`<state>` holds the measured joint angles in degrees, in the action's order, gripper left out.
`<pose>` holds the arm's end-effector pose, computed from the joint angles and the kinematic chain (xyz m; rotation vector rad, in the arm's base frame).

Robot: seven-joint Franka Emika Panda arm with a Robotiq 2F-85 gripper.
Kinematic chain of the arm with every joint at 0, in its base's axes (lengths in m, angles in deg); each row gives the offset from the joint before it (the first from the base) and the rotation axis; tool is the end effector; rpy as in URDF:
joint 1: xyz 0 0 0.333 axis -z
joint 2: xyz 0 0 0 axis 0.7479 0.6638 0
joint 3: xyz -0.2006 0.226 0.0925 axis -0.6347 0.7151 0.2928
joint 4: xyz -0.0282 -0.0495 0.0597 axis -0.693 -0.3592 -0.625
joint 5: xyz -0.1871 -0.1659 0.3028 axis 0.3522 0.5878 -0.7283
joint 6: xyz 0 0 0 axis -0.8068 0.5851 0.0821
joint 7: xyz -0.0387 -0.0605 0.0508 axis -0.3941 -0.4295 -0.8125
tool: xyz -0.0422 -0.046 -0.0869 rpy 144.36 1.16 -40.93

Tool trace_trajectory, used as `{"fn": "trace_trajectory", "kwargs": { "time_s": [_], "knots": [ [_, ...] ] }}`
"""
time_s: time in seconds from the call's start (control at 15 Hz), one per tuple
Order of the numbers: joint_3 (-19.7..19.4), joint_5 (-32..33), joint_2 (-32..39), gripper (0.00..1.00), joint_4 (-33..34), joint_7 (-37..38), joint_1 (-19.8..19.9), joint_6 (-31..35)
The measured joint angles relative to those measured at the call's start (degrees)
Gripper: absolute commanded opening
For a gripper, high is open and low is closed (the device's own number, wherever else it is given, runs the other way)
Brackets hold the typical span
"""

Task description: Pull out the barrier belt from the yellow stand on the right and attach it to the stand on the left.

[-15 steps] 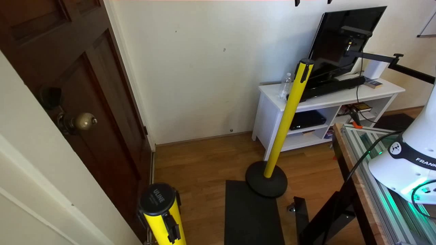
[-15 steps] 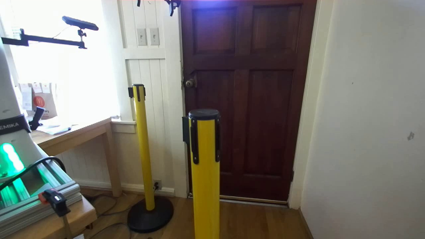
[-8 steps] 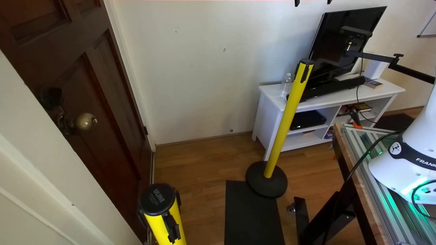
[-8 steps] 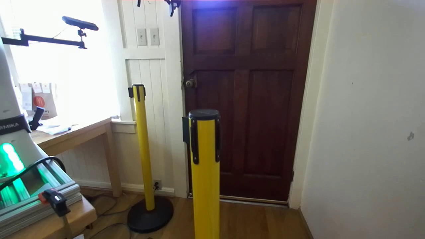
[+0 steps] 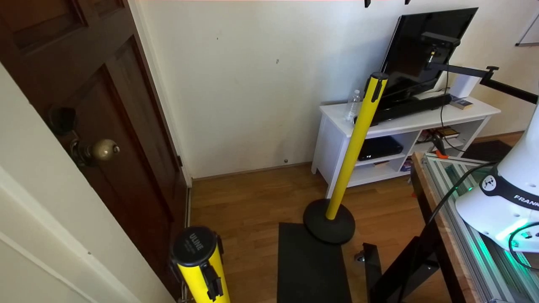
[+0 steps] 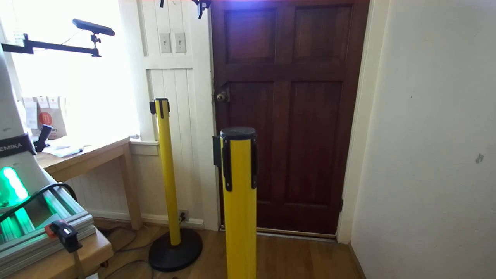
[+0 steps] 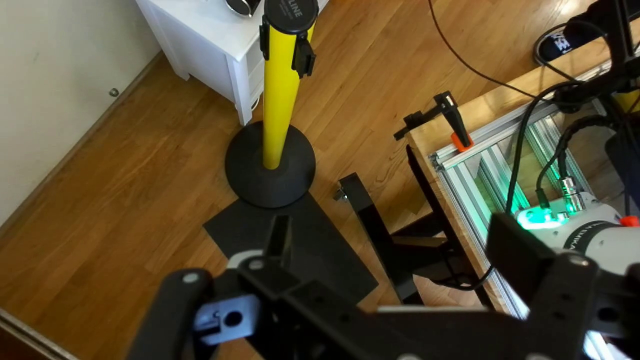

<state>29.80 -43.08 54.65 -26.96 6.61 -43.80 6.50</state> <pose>0.4026 -0.1821 0.5740 2.4670 1.5227 -0.7172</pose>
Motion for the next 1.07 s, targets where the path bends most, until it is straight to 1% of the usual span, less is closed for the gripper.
{"fn": "trace_trajectory", "kwargs": {
  "time_s": [0.4,0.6,0.73,0.87,1.07],
  "knots": [
    [0.0,0.0,0.1,1.0,0.0,0.1,0.0,0.0],
    [-0.8,0.0,0.1,1.0,-1.5,0.0,0.1,2.1],
    [-2.3,-0.1,-0.5,1.0,-4.7,0.0,0.8,4.8],
    [-4.1,-0.1,-1.3,1.0,-9.0,0.1,1.8,9.1],
    [-6.4,0.5,-2.7,1.0,-16.4,0.8,4.2,18.0]
  ]
}}
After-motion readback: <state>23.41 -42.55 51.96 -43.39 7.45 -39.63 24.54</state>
